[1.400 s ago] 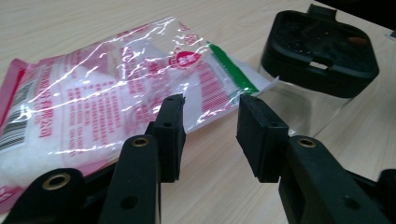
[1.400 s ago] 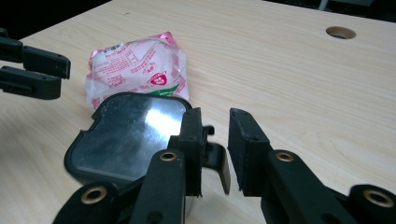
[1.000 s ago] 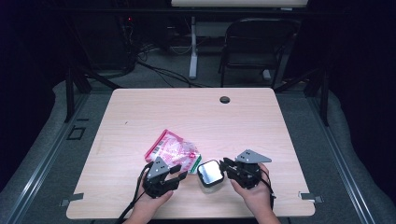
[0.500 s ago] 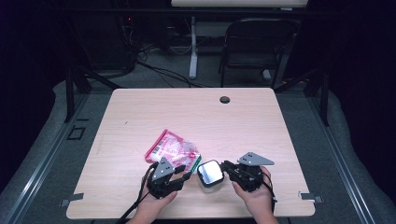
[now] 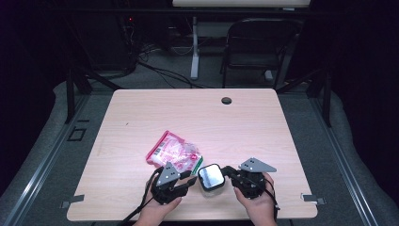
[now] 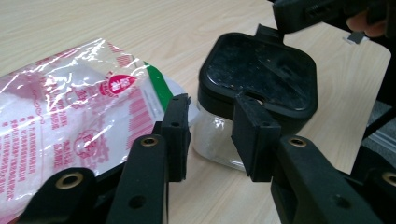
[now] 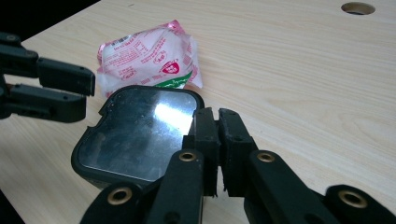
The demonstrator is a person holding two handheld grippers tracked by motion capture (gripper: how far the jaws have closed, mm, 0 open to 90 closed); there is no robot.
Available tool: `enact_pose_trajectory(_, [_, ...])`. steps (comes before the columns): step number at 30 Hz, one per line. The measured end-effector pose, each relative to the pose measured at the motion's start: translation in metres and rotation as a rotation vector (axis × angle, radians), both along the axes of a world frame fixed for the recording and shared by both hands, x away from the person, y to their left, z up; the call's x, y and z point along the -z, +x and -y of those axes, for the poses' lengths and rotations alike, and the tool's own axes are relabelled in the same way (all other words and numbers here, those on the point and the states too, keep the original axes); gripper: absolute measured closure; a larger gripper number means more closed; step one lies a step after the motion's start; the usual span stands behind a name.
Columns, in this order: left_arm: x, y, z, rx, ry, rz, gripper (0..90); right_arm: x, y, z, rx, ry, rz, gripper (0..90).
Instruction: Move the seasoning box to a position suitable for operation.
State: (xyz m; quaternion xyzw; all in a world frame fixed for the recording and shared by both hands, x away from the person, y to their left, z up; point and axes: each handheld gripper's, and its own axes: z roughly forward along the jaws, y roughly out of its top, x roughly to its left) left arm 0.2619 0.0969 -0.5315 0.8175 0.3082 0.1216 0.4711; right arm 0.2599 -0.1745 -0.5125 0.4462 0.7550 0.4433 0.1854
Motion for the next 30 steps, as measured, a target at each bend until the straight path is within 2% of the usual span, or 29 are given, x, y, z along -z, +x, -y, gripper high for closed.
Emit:
enact_pose_trajectory(7, [0.001, -0.001, 0.004, 0.013, 0.021, -0.009, 79.3, 0.001, 0.004, -0.001, -0.006, 0.003, 0.007, 87.5])
enact_pose_trajectory(12, [0.001, -0.003, 0.006, 0.056, 0.033, -0.026, 89.8, 0.002, 0.002, 0.0, 0.001, 0.011, 0.014, 87.8])
enact_pose_trajectory(22, [0.001, -0.006, 0.013, 0.105, 0.05, -0.038, 90.0, 0.003, 0.002, 0.001, 0.005, 0.027, 0.007, 87.9])
enact_pose_trajectory(30, [0.002, -0.008, 0.015, 0.115, 0.057, -0.047, 90.0, 0.004, 0.002, 0.002, 0.007, 0.043, 0.009, 87.9])
